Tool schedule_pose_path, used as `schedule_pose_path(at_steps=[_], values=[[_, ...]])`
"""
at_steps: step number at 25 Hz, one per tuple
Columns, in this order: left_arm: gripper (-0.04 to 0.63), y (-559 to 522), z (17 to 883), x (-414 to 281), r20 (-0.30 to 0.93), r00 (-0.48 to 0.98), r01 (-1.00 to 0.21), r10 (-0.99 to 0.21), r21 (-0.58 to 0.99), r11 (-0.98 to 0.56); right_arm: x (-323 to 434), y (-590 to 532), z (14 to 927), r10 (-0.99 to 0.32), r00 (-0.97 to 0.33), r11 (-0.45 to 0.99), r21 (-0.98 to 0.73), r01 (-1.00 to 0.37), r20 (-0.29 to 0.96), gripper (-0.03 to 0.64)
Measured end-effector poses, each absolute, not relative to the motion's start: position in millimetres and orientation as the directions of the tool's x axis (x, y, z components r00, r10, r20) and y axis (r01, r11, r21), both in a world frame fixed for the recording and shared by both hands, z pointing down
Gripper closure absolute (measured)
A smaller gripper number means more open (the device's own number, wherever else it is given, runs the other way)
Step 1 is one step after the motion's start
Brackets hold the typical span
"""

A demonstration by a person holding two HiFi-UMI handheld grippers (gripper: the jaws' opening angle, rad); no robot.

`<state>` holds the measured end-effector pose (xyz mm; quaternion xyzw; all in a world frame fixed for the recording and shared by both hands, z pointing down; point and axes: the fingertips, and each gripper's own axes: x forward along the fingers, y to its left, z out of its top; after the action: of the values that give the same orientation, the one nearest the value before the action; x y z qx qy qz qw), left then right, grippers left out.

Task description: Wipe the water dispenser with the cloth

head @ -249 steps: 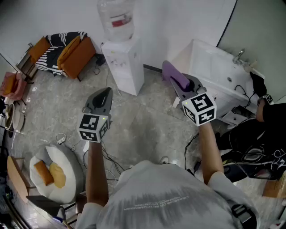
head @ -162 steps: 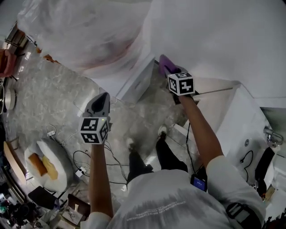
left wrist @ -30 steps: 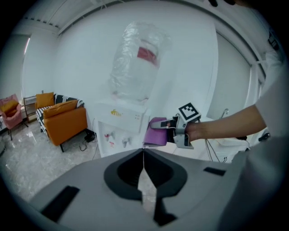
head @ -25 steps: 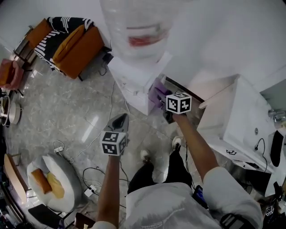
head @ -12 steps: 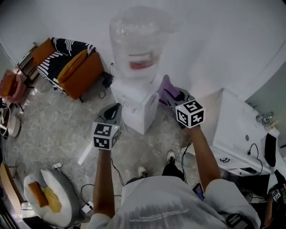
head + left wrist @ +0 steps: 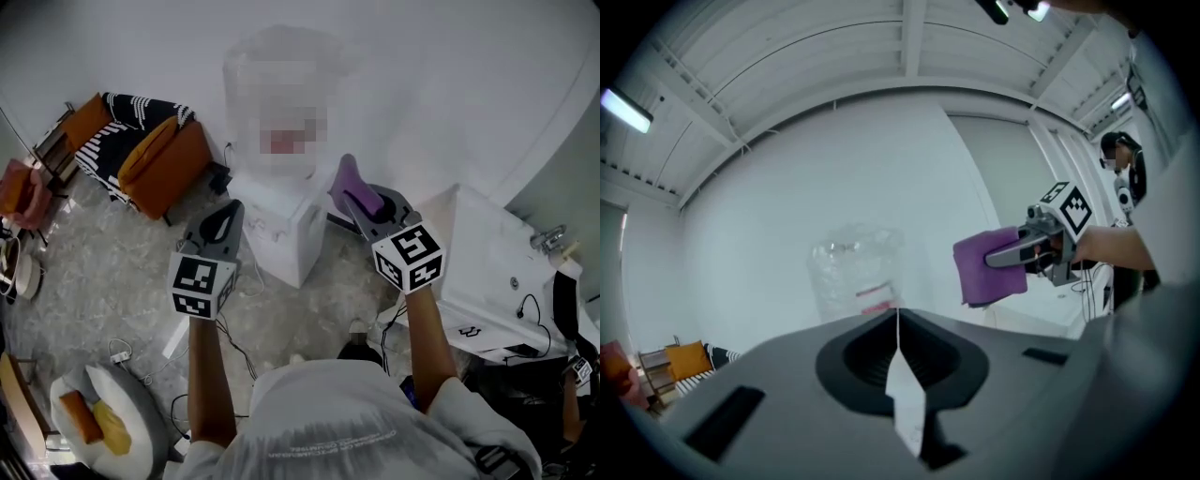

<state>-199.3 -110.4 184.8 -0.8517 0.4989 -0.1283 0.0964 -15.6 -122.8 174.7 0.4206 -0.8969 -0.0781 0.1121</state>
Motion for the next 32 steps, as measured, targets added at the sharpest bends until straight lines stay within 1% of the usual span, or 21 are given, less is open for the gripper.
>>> schedule_pose_path(at_steps=[7, 14, 32], values=[[0.578, -95, 178, -206, 0.101, 0.456, -0.829, -0.884, -0.314, -0.463, -25, -96, 166, -0.768, -0.629, 0.631, 0.303, -0.714, 0.118, 0.557], [0.578, -87, 172, -202, 0.099, 0.477, -0.803, -0.874, -0.355, -0.478, -25, -90, 166, -0.768, -0.630, 0.632, 0.301, -0.714, 0.119, 0.558], [0.577, -97, 188, -204, 0.114, 0.490, -0.812, -0.864, -0.300, -0.500, -31, -99, 171, -0.753, -0.647, 0.647, 0.312, -0.695, 0.121, 0.558]])
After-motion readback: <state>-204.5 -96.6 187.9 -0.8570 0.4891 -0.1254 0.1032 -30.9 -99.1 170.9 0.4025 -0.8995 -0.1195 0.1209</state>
